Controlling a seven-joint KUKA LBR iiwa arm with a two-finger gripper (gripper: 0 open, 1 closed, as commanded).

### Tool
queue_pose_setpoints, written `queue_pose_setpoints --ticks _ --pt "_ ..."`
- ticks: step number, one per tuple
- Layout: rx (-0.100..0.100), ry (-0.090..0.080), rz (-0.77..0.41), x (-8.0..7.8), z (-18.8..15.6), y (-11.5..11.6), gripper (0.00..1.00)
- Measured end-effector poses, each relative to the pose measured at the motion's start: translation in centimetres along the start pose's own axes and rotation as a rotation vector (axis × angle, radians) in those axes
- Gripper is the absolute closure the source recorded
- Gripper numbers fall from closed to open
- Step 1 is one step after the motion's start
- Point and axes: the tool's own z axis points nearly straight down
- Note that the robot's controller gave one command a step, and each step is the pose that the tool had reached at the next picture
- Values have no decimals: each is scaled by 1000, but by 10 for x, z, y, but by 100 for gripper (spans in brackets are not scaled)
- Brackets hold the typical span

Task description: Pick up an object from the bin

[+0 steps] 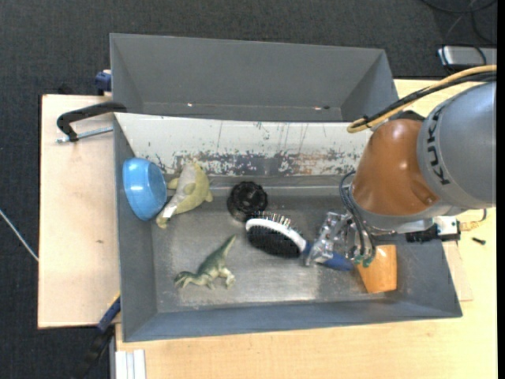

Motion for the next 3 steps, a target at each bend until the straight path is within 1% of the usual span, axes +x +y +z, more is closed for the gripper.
queue_pose_setpoints --ticks 3 --pt "0 0 0 0 0 0 100"
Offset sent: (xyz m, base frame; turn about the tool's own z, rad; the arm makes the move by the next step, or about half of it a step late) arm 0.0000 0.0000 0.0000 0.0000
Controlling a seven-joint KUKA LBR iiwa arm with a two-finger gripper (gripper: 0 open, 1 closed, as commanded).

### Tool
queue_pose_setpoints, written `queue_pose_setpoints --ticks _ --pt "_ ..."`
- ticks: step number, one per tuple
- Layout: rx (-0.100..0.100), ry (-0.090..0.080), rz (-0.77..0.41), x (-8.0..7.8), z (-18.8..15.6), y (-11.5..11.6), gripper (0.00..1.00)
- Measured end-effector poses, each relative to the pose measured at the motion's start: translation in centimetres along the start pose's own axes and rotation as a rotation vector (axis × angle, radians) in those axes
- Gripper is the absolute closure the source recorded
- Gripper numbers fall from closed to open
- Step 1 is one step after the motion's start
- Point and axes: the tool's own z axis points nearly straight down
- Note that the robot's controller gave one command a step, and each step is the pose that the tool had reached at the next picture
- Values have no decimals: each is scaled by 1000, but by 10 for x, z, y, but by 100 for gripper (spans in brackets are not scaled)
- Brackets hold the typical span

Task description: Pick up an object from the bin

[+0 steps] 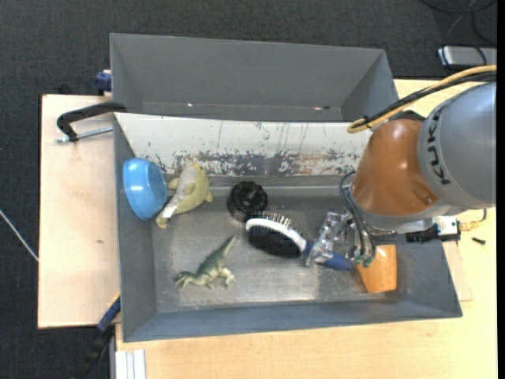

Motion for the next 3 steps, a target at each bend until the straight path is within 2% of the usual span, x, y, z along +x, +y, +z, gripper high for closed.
queue_pose_setpoints --ticks 2,3 --pt "0 0 0 0 0 0 100" --pt "-2 -10 1 10 -115 -4 100"
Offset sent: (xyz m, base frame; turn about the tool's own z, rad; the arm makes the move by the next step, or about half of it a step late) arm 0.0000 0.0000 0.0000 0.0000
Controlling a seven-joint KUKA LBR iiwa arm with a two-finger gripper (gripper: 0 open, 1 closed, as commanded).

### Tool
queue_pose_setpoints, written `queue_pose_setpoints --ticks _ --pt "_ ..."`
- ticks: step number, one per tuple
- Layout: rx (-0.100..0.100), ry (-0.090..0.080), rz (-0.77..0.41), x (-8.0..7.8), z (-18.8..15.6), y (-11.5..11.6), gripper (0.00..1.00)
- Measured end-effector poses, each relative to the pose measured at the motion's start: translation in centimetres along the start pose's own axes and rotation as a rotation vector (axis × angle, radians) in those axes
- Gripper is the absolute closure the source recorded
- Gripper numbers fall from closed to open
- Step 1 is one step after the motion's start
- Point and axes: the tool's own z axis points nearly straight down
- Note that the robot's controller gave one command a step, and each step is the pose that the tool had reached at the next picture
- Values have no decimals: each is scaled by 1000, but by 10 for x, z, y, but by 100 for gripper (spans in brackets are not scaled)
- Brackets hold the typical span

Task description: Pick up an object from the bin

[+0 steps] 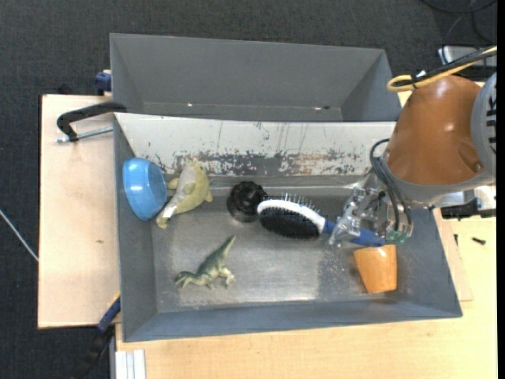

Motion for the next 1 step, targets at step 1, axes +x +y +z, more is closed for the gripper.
queue_pose_setpoints --ticks 1 --pt "0 1 -15 3 -58 8 100"
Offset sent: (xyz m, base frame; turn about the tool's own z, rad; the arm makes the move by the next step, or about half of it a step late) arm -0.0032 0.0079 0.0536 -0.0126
